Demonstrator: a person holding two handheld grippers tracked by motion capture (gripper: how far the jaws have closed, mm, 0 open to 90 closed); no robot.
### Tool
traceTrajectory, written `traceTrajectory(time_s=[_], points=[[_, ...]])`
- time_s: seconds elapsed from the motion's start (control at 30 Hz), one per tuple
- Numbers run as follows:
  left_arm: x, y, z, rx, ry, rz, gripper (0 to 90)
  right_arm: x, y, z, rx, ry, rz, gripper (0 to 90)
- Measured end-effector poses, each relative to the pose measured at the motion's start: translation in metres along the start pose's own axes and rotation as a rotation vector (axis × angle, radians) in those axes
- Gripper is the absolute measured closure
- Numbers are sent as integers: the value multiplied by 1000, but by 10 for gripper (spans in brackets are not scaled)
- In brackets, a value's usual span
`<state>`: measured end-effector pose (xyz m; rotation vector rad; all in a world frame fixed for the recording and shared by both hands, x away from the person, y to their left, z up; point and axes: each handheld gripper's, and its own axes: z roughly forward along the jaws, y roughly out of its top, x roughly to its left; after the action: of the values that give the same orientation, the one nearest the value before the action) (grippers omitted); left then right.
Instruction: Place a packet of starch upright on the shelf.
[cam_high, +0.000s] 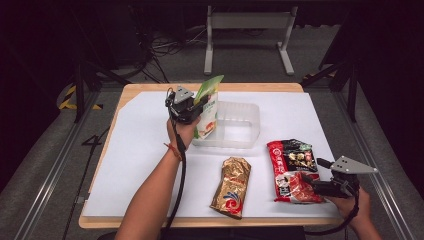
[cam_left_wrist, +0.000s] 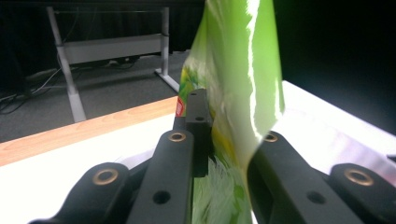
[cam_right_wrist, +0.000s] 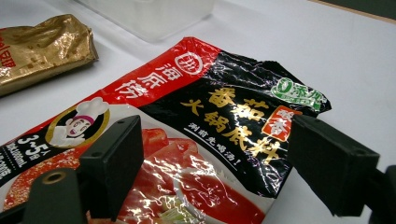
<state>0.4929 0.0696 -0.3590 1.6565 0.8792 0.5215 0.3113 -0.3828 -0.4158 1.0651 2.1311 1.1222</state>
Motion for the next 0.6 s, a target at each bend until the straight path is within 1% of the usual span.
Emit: traceTrajectory(time_s=[0.03, 0.07, 0.17, 0.2, 0.3, 0.33, 0.37, 0.4, 0.5, 0.53, 0.6], points=[[0, 0, 0, 0, 0, 0, 826, 0, 0, 0, 0, 0, 0, 188], [1, -1, -3, 7, -9, 4, 827, 0, 0, 0, 1, 1, 0, 188], [0, -4, -9, 13, -14, 28, 824, 0, 0, 0, 3, 2, 2, 188], [0, -5, -11, 21, -16, 39, 823, 0, 0, 1, 4, 1, 1, 187], [-1, -10, -17, 27, -32, 52, 807, 1, 0, 1, 3, 0, 0, 187], [-2, -11, -18, 24, -35, 62, 801, 1, 0, 1, 2, 0, 1, 187], [-2, -11, -18, 24, -35, 62, 796, 1, 0, 1, -2, 3, 4, 188], [-3, -12, -20, 26, -34, 75, 792, 1, 0, 1, -4, 6, 6, 187], [-6, -15, -23, 30, -44, 94, 782, 0, 0, 0, -9, 7, 8, 182], [-7, -16, -24, 30, -42, 102, 772, 0, 1, 0, -12, 6, 8, 181], [-8, -17, -26, 44, -43, 116, 765, 0, 2, 1, -17, 7, 6, 180]])
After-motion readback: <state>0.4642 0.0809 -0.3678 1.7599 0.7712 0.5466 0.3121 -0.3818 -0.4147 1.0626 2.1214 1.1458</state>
